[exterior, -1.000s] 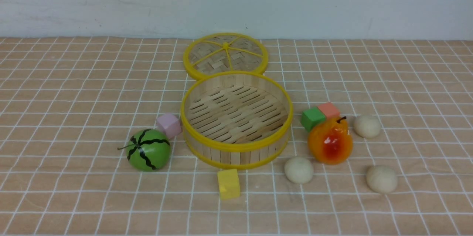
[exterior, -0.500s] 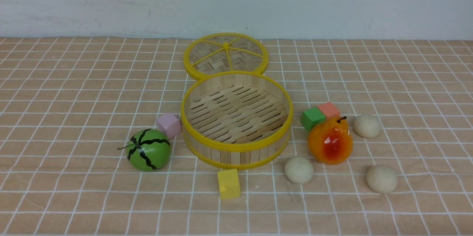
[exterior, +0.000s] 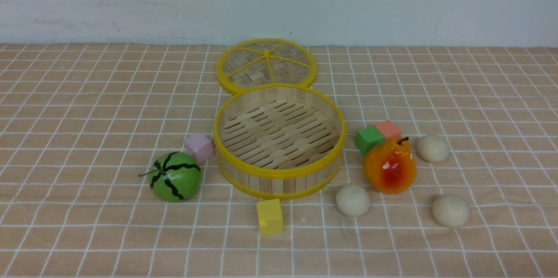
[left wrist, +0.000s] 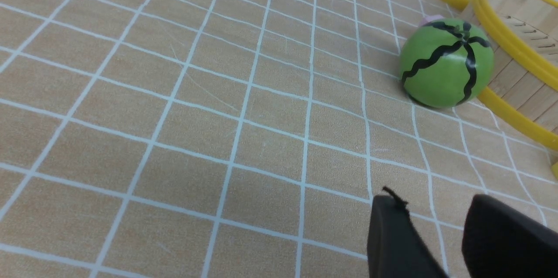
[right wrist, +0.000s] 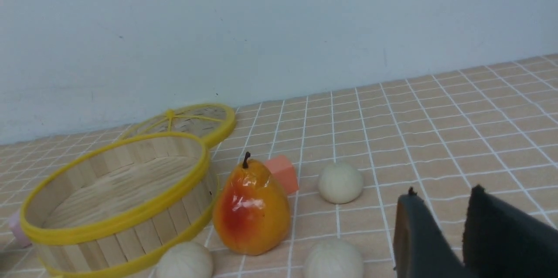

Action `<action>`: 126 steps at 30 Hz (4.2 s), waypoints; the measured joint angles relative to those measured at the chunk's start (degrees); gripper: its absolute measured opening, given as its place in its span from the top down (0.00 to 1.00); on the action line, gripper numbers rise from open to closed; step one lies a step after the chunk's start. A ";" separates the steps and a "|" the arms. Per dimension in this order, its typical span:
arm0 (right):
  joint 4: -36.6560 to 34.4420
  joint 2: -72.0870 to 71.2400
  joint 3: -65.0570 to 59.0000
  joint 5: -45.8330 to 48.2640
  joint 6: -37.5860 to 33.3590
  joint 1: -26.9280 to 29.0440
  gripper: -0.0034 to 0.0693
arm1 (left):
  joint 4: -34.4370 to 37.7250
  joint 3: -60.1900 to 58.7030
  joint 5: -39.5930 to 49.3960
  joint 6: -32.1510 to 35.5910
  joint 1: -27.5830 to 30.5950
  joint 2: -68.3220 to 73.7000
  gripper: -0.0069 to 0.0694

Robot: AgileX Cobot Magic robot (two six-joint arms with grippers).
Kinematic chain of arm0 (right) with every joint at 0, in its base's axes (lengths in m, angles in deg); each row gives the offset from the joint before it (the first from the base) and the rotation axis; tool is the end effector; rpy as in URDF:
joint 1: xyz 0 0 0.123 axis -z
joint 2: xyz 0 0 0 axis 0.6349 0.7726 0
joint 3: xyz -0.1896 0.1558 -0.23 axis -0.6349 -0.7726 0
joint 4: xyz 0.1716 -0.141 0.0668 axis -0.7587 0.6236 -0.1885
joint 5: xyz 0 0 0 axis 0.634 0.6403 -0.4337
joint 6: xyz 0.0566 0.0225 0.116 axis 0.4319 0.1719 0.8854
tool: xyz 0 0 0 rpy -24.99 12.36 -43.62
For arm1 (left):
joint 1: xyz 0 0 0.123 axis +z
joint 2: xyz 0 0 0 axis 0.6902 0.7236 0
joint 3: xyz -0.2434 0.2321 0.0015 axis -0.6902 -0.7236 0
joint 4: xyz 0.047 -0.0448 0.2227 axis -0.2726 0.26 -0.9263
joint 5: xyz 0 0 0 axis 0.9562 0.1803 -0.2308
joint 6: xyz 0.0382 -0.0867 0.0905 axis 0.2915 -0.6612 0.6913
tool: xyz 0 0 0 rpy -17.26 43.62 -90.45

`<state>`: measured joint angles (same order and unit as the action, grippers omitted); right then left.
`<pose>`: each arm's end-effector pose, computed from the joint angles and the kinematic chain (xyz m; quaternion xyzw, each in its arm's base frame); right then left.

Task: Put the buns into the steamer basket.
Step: Use the right arm to grab a steamed stuffed bun, then use the right arm to put the steamed stuffed bun into the steamer

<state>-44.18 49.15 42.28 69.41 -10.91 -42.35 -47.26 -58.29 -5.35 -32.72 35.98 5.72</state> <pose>0.0248 0.0028 0.2023 0.0589 0.6928 0.1058 0.7109 0.0198 0.0053 0.1580 -0.1222 0.7966 -0.1306 0.5775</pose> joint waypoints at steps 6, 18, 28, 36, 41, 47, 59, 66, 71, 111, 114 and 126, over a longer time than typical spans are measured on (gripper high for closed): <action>-3.21 0.00 0.18 -2.20 1.81 0.00 0.70 | 0.00 0.00 0.00 0.00 0.00 0.00 0.60; -3.58 11.40 27.00 10.22 0.54 0.00 0.68 | 0.00 0.00 0.00 0.00 0.00 0.00 0.60; 1.56 37.61 42.39 27.91 -1.12 0.00 0.66 | 0.00 0.00 0.00 0.00 0.00 0.00 0.60; -1.40 51.95 42.56 27.60 -2.63 0.00 0.65 | 0.00 0.00 0.00 0.00 0.00 0.00 0.60; -1.07 63.89 45.20 29.35 -4.93 0.00 0.64 | 0.00 0.00 0.00 0.00 0.00 0.00 0.60; -0.52 78.59 57.13 35.54 -5.45 0.00 0.61 | 0.00 0.00 0.00 0.00 0.00 0.00 0.60; 2.69 97.38 63.47 37.62 -3.26 -1.02 0.61 | 0.00 0.00 0.00 0.00 0.00 0.00 0.60; 0.72 100.63 63.46 35.05 -3.04 -1.02 0.61 | 0.00 0.00 0.00 0.00 0.00 0.00 0.60; 0.69 102.53 63.50 34.45 -3.90 -1.02 0.62 | 0.00 0.00 0.00 0.00 0.00 0.00 0.60; -7.16 107.30 90.18 28.60 -5.49 -28.25 0.95 | 0.04 0.00 0.00 0.00 0.00 0.00 0.60; -7.27 111.60 90.18 23.87 -6.43 -29.07 0.94 | 0.04 0.00 0.00 0.00 0.00 0.00 0.60; -7.46 120.66 90.18 14.74 -6.97 -29.07 0.80 | -0.01 0.00 0.00 0.00 0.00 0.00 0.60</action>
<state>-51.64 169.81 132.47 84.14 -17.88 -71.41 -47.27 -58.29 -5.35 -32.72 35.98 5.72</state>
